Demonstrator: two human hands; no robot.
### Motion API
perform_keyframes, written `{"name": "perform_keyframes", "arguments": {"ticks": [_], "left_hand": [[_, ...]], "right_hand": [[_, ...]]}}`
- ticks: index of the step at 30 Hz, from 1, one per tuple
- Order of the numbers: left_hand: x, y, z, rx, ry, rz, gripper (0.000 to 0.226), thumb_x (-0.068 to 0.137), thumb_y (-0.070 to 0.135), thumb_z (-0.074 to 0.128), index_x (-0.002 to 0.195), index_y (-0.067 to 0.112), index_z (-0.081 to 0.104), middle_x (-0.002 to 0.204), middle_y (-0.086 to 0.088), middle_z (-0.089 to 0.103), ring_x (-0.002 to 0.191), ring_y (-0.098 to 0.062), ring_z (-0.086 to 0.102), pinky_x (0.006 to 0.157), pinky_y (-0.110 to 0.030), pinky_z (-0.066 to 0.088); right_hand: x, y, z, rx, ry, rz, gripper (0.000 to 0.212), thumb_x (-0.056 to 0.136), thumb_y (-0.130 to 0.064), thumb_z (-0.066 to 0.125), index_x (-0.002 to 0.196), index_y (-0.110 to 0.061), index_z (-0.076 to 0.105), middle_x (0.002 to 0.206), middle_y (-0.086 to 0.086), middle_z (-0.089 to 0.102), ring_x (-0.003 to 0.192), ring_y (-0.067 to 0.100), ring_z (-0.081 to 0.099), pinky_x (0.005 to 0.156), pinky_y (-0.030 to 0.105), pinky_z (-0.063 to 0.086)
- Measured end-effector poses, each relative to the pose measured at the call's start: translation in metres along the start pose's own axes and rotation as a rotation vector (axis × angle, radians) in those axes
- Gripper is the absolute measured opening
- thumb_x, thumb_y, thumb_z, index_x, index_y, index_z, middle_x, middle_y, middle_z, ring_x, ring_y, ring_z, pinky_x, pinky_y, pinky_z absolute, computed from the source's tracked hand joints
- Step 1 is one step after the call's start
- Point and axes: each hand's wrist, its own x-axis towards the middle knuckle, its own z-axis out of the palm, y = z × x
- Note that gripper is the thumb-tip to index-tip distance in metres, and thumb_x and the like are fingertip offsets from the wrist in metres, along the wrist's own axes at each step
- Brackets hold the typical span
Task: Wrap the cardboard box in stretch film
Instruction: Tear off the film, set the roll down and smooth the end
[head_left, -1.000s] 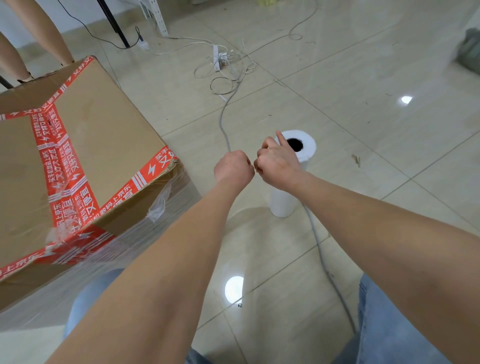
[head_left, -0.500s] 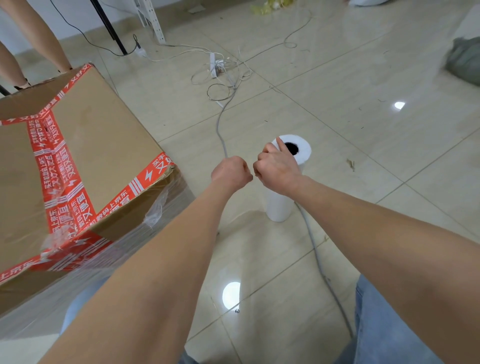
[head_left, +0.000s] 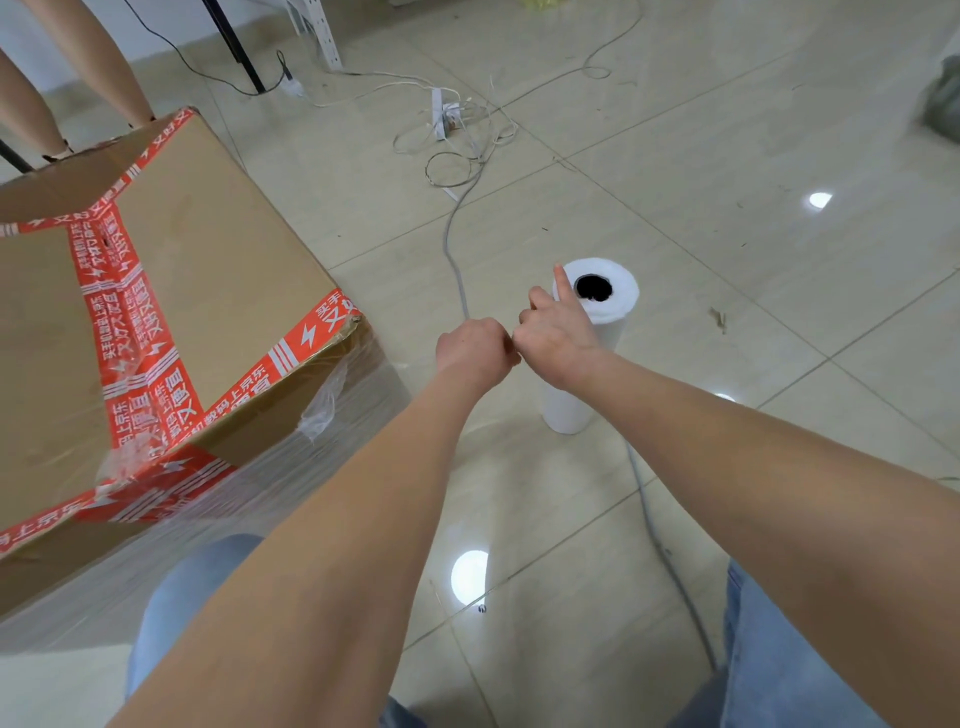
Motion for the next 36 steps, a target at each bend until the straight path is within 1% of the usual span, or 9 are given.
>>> {"name": "perform_keyframes", "arguments": {"ticks": [3, 7, 13, 19, 23, 25, 28, 32, 36], "left_hand": [[0.001, 0.0, 0.003, -0.013, 0.027, 0.013, 0.019, 0.088, 0.036, 0.055, 0.077, 0.022, 0.061, 0.088, -0.005, 0.065, 0.079, -0.025, 0.054, 0.068, -0.028, 0.037], [-0.001, 0.002, 0.01, -0.028, 0.042, 0.021, 0.015, 0.086, 0.035, 0.057, 0.076, 0.024, 0.059, 0.09, -0.002, 0.069, 0.088, -0.024, 0.061, 0.07, -0.029, 0.035], [-0.003, -0.001, 0.011, -0.079, 0.075, -0.046, 0.021, 0.088, 0.033, 0.053, 0.074, 0.022, 0.062, 0.088, -0.004, 0.068, 0.079, -0.025, 0.057, 0.07, -0.029, 0.036], [-0.004, -0.004, 0.01, -0.205, 0.05, -0.127, 0.019, 0.087, 0.028, 0.055, 0.088, 0.021, 0.073, 0.092, -0.001, 0.07, 0.088, -0.025, 0.065, 0.074, -0.029, 0.048], [-0.005, -0.005, 0.007, -0.256, 0.068, -0.204, 0.016, 0.085, 0.019, 0.053, 0.076, 0.014, 0.065, 0.094, -0.009, 0.069, 0.077, -0.027, 0.06, 0.064, -0.026, 0.042], [-0.004, -0.012, 0.002, -0.273, 0.109, -0.254, 0.017, 0.084, 0.017, 0.051, 0.08, 0.011, 0.066, 0.097, -0.013, 0.068, 0.082, -0.031, 0.062, 0.065, -0.028, 0.042], [0.0, -0.019, -0.002, -0.225, 0.117, -0.213, 0.019, 0.087, 0.021, 0.052, 0.087, 0.011, 0.068, 0.096, -0.011, 0.068, 0.092, -0.032, 0.064, 0.067, -0.029, 0.043], [0.002, -0.016, 0.006, -0.211, 0.021, -0.115, 0.016, 0.091, 0.025, 0.054, 0.092, 0.015, 0.067, 0.1, -0.008, 0.068, 0.096, -0.029, 0.062, 0.075, -0.031, 0.046], [0.003, -0.018, 0.019, -0.176, -0.019, -0.06, 0.017, 0.09, 0.016, 0.051, 0.103, 0.012, 0.061, 0.108, -0.01, 0.065, 0.101, -0.03, 0.06, 0.076, -0.033, 0.045]], "right_hand": [[0.002, 0.0, 0.001, -0.007, 0.003, 0.011, 0.021, 0.093, -0.018, 0.05, 0.103, -0.027, 0.065, 0.103, -0.005, 0.063, 0.122, 0.025, 0.038, 0.115, 0.058, -0.004], [0.005, -0.002, 0.002, 0.019, -0.016, 0.037, 0.019, 0.094, -0.025, 0.047, 0.096, -0.027, 0.066, 0.103, -0.006, 0.064, 0.123, 0.025, 0.037, 0.115, 0.056, -0.004], [0.005, -0.001, 0.005, -0.006, 0.003, 0.027, 0.024, 0.094, -0.021, 0.047, 0.102, -0.028, 0.067, 0.103, -0.006, 0.063, 0.122, 0.025, 0.038, 0.114, 0.056, -0.005], [0.003, 0.0, 0.006, -0.013, 0.017, -0.017, 0.026, 0.094, -0.02, 0.046, 0.106, -0.032, 0.066, 0.105, -0.008, 0.062, 0.122, 0.024, 0.037, 0.116, 0.056, -0.004], [-0.001, 0.001, 0.006, -0.041, 0.038, -0.069, 0.028, 0.092, -0.017, 0.047, 0.108, -0.031, 0.066, 0.102, -0.008, 0.062, 0.119, 0.024, 0.04, 0.116, 0.057, -0.001], [-0.002, 0.003, 0.009, -0.09, 0.042, -0.104, 0.028, 0.092, -0.016, 0.048, 0.109, -0.029, 0.065, 0.103, -0.008, 0.062, 0.118, 0.025, 0.041, 0.116, 0.057, 0.0], [-0.001, 0.006, 0.007, -0.079, 0.027, -0.054, 0.028, 0.091, -0.015, 0.049, 0.11, -0.028, 0.065, 0.104, -0.005, 0.062, 0.12, 0.025, 0.04, 0.116, 0.056, 0.0], [0.002, 0.0, 0.003, -0.11, 0.025, -0.055, 0.023, 0.088, -0.012, 0.049, 0.102, -0.022, 0.065, 0.098, -0.001, 0.062, 0.119, 0.026, 0.041, 0.117, 0.055, -0.002], [0.006, -0.014, 0.014, -0.053, 0.023, -0.105, 0.031, 0.092, -0.016, 0.046, 0.12, -0.017, 0.058, 0.117, 0.003, 0.065, 0.14, 0.028, 0.027, 0.117, 0.048, -0.005]]}}
